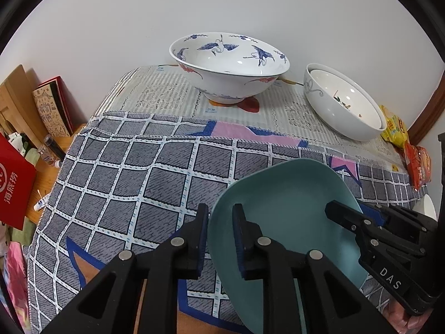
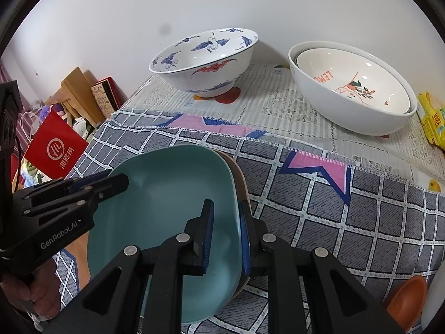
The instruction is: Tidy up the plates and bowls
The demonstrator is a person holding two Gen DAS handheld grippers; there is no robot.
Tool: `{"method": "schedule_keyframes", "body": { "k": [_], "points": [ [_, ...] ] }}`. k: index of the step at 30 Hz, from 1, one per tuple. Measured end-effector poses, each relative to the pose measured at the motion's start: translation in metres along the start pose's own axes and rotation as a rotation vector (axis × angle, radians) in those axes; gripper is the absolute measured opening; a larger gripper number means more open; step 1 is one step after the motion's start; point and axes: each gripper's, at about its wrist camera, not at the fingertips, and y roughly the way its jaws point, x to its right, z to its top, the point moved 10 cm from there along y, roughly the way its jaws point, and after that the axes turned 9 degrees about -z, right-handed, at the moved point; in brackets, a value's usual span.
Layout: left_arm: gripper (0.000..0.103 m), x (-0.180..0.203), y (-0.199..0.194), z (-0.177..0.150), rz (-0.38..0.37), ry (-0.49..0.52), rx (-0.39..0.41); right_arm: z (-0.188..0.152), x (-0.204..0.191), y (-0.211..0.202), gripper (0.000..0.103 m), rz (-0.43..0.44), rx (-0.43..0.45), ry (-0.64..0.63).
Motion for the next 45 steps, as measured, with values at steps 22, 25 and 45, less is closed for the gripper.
{"method": "schedule_keyframes", "body": {
  "k": [22, 25, 45],
  "points": [
    [0.025, 0.01, -0.02, -0.005, -0.029, 0.033, 0.011, 0.003, 0.008, -0.019, 0.033, -0.002, 0.013, -0.005],
    [0.025, 0.012, -0.025, -0.008, -0.03, 0.029, 0.013, -0.002, 0.012, -0.022, 0.033, -0.017, 0.009, 0.002],
    [0.025, 0.002, -0.015, -0.004, 0.009, -0.001, 0.02, 0.004, 0.021, -0.012, 0.012, -0.015, 0.04, 0.062]
  ]
}}
